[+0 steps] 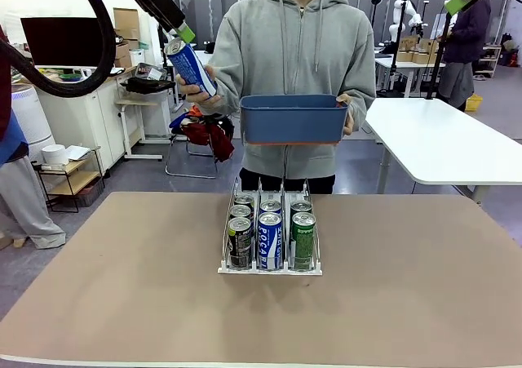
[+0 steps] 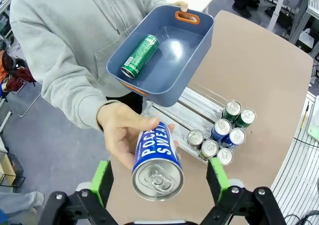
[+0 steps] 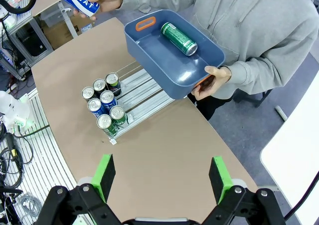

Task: Fill the beverage cans into the dispenser.
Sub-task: Pick up the Ionic drink handed by the human.

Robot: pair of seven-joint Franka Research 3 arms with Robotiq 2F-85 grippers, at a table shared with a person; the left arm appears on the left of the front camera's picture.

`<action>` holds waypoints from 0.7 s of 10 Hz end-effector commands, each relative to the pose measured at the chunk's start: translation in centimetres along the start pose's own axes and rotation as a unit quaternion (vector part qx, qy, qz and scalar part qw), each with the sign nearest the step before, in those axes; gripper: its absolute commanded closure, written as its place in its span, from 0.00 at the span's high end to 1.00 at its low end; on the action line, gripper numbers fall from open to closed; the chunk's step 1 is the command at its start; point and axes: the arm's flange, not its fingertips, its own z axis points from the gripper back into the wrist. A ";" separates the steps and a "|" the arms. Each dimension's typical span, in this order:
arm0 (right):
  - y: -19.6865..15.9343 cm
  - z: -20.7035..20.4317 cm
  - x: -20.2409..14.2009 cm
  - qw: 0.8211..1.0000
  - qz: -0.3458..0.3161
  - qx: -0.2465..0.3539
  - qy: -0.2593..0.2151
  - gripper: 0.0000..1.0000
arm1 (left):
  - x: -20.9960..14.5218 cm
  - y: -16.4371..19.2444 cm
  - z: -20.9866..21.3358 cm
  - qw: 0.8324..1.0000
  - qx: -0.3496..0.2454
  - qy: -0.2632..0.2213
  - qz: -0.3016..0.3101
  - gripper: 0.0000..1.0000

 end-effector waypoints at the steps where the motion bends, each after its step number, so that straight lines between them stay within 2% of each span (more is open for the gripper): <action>1: 0.1 0.0 -0.1 1.000 -0.006 0.003 0.000 1.00 | -0.8 -0.3 -0.8 1.000 0.020 0.008 0.014 1.00; 5: 0.1 0.0 -0.1 1.000 -0.006 0.003 0.000 1.00 | -2.3 -0.3 -2.4 0.999 0.027 0.031 0.019 1.00; 7: 0.1 0.0 -0.1 1.000 -0.006 0.003 0.000 1.00 | -2.6 -0.4 -3.0 0.999 0.033 0.024 0.028 1.00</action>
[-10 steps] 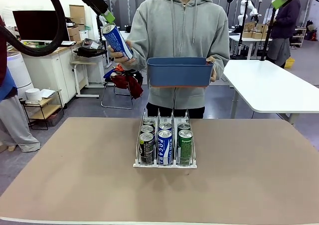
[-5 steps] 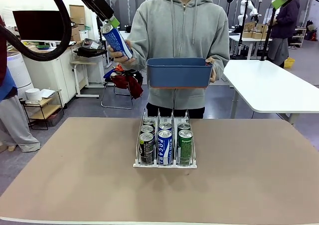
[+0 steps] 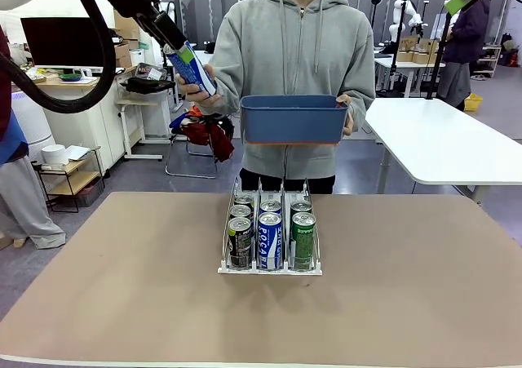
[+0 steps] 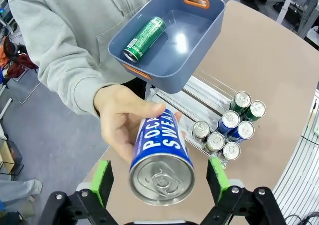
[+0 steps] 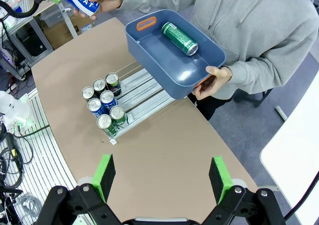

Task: Fill the beverage cans into the dispenser.
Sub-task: Pick up the Ionic drink handed by the human.

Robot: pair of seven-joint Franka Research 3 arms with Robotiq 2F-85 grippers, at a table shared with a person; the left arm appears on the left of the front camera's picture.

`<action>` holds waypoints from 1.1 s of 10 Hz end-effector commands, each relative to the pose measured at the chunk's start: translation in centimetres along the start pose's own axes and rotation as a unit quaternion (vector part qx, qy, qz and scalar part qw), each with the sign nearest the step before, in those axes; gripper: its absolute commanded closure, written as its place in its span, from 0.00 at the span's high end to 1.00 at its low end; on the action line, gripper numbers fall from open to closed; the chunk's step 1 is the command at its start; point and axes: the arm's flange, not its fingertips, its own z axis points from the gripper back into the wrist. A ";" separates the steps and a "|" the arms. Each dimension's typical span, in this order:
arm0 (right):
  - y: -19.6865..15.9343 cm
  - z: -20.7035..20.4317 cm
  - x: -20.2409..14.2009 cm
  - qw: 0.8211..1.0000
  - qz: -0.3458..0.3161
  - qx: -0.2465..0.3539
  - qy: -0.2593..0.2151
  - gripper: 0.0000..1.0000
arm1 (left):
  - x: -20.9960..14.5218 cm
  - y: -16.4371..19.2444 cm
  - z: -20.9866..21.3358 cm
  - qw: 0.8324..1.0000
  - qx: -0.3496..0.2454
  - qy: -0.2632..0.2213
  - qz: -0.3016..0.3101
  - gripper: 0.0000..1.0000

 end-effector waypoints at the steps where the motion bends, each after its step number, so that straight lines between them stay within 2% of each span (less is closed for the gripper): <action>1: 0.1 0.0 -0.1 1.000 -0.006 0.003 0.000 1.00 | -0.7 -0.6 -0.5 1.000 0.025 0.000 0.014 1.00; 11: 0.1 0.0 -0.1 1.000 -0.006 0.003 0.000 1.00 | -0.5 0.3 -2.3 0.999 0.020 -0.016 0.020 1.00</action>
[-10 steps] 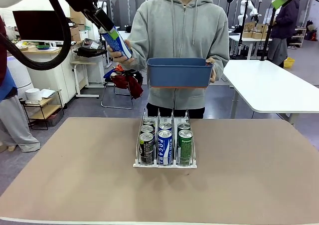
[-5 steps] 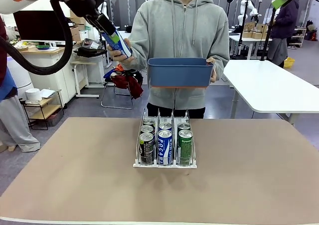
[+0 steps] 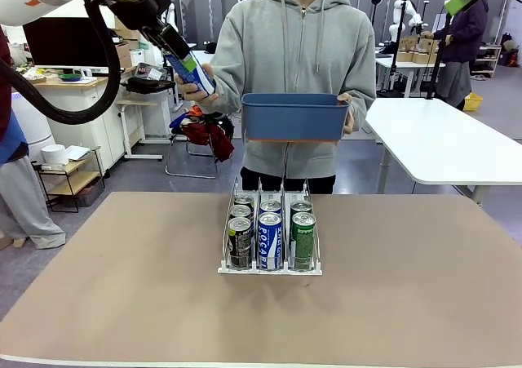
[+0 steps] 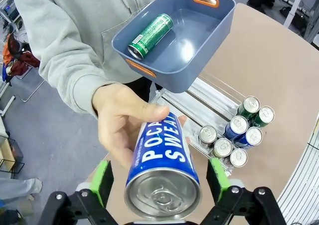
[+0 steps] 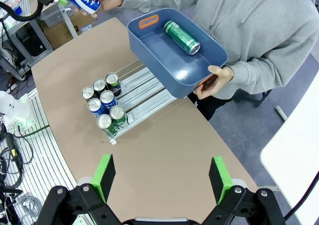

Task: Fill the beverage cans into the dispenser.
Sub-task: Pick up the Ionic drink handed by the human.

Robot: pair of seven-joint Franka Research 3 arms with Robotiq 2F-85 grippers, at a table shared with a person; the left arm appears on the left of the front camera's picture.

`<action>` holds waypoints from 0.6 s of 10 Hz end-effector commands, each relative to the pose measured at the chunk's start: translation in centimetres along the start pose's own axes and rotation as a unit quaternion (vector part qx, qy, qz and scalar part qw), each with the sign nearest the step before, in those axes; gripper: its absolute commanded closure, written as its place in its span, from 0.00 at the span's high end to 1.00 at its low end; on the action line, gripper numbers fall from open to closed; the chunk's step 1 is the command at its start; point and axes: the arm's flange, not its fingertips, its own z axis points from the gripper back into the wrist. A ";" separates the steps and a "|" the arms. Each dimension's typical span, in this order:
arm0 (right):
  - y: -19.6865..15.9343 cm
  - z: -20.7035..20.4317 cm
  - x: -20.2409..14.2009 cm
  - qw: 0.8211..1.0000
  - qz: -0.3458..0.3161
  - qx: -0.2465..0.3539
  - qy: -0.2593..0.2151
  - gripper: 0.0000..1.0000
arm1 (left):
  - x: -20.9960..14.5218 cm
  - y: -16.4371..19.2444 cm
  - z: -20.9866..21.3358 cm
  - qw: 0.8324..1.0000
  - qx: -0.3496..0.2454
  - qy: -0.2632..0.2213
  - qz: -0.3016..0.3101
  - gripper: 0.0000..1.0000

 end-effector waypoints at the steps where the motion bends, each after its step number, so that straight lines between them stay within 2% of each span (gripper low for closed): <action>1: 0.1 0.0 -0.1 1.000 -0.006 0.003 0.000 1.00 | 0.3 -0.2 -0.4 1.000 0.004 -0.011 0.010 1.00; 6: 0.1 0.0 -0.1 1.000 -0.006 0.003 0.000 1.00 | 0.3 0.0 0.1 1.000 0.003 -0.005 -0.001 1.00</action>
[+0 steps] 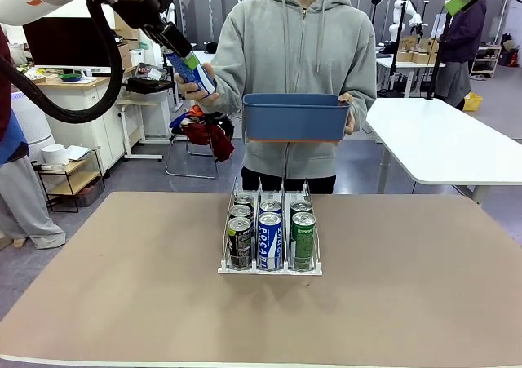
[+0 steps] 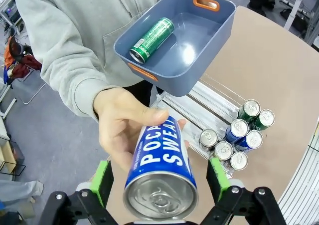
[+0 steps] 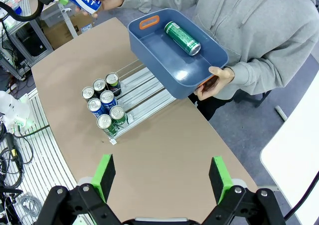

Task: Fill the beverage cans into the dispenser.
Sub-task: Pick up the Ionic drink handed by the human.

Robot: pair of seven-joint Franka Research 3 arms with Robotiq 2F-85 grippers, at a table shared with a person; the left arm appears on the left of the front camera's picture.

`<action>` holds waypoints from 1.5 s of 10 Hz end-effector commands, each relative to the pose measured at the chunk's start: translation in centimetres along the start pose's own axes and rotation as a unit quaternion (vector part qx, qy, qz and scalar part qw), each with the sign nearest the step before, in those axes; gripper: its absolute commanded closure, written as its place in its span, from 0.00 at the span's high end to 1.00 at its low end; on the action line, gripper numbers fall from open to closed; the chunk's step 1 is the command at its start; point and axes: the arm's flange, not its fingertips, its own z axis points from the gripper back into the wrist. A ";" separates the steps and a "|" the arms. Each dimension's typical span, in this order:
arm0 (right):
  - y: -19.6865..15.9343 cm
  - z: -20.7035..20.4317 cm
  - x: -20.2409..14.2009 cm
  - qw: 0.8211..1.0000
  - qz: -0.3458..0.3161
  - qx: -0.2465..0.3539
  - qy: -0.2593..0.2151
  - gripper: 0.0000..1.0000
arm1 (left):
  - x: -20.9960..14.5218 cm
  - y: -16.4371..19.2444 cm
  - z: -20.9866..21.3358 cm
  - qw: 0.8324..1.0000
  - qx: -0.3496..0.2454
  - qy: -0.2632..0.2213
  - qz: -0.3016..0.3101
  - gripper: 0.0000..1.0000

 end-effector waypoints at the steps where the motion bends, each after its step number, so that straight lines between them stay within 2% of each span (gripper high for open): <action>1: 0.1 0.0 -0.1 1.000 -0.006 0.003 0.000 1.00 | -0.1 0.1 0.0 1.000 0.001 0.001 0.001 1.00; 7: 0.1 0.0 -0.1 1.000 -0.006 0.003 0.000 1.00 | 0.0 0.0 0.0 1.000 0.000 0.000 0.000 1.00; 8: 0.1 0.0 -0.1 1.000 -0.006 0.003 0.000 1.00 | 0.1 0.1 0.1 1.000 0.000 0.011 -0.001 0.40; 9: 0.1 0.0 -0.1 1.000 -0.006 0.003 0.000 1.00 | 0.1 0.2 0.1 1.000 0.000 0.007 0.001 0.40; 10: 0.1 0.0 -0.1 1.000 -0.006 0.003 0.000 1.00 | 0.2 0.3 0.2 1.000 0.005 0.004 0.002 0.00; 11: 0.1 0.0 -0.1 1.000 -0.006 0.003 0.000 1.00 | 0.2 0.2 0.2 1.000 0.006 0.003 0.002 0.35; 12: 0.1 0.0 -0.1 1.000 -0.006 0.003 0.000 1.00 | 0.3 0.2 0.3 1.000 0.011 0.000 0.004 0.00; 15: 0.1 0.0 -0.1 1.000 -0.006 0.003 0.000 1.00 | 0.3 0.4 0.4 1.000 0.021 -0.001 0.006 0.00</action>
